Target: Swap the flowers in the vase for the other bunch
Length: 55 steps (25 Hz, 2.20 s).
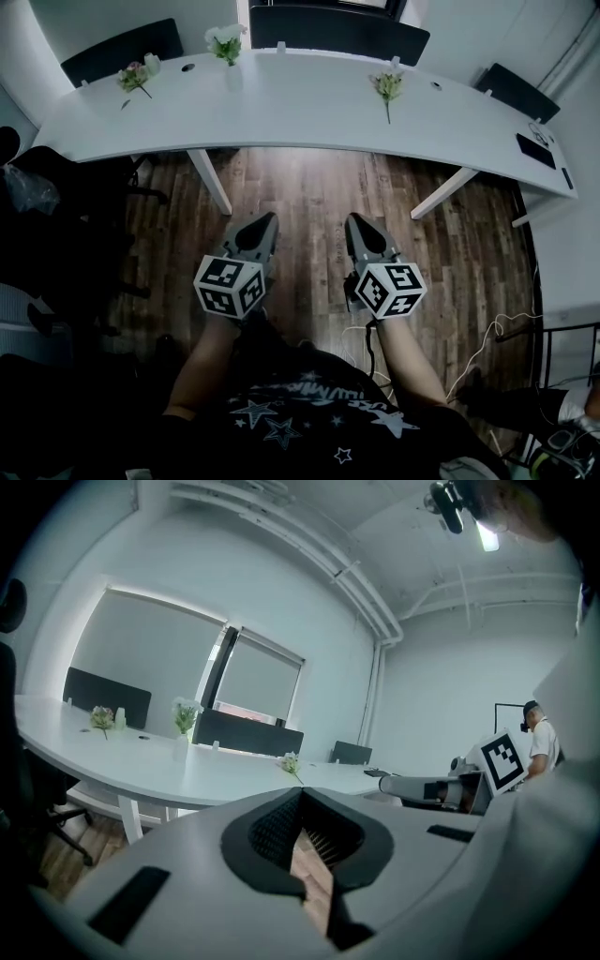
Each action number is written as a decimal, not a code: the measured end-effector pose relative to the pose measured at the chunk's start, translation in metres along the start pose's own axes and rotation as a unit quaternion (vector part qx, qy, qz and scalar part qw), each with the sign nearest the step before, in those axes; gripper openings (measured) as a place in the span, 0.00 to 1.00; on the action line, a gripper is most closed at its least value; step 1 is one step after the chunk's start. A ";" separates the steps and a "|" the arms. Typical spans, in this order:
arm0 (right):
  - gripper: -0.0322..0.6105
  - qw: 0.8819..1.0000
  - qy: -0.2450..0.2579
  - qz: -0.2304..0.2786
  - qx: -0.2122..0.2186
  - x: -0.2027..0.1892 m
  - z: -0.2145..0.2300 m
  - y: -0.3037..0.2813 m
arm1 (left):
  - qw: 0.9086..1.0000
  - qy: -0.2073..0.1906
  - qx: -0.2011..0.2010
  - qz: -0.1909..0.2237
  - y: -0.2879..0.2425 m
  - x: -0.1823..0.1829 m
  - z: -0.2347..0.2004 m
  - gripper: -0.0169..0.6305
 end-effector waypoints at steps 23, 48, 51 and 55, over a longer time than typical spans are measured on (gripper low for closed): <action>0.05 1.000 0.012 -0.016 0.000 0.016 -0.092 -0.152 | 1.000 0.012 0.006 0.013 0.023 0.058 -0.179 0.04; 0.05 1.000 0.014 -0.002 0.025 0.036 -0.082 -0.286 | 0.998 0.007 0.058 -0.004 -0.031 0.070 -0.277 0.04; 0.05 0.999 0.012 -0.007 0.036 0.040 -0.075 -0.313 | 0.998 0.004 0.070 -0.005 -0.049 0.079 -0.295 0.04; 0.05 0.999 0.014 -0.015 0.050 0.049 -0.060 -0.340 | 0.997 -0.006 0.076 -0.011 -0.079 0.092 -0.309 0.04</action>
Point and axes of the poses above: the fingertips, and each gripper's own axes: y backward along the fingers, z to its right, x out of its top, the point moved 2 cm from there along y, backward along the fingers, and after that the axes turned 13 degrees about -x, right-handed, at the moved point
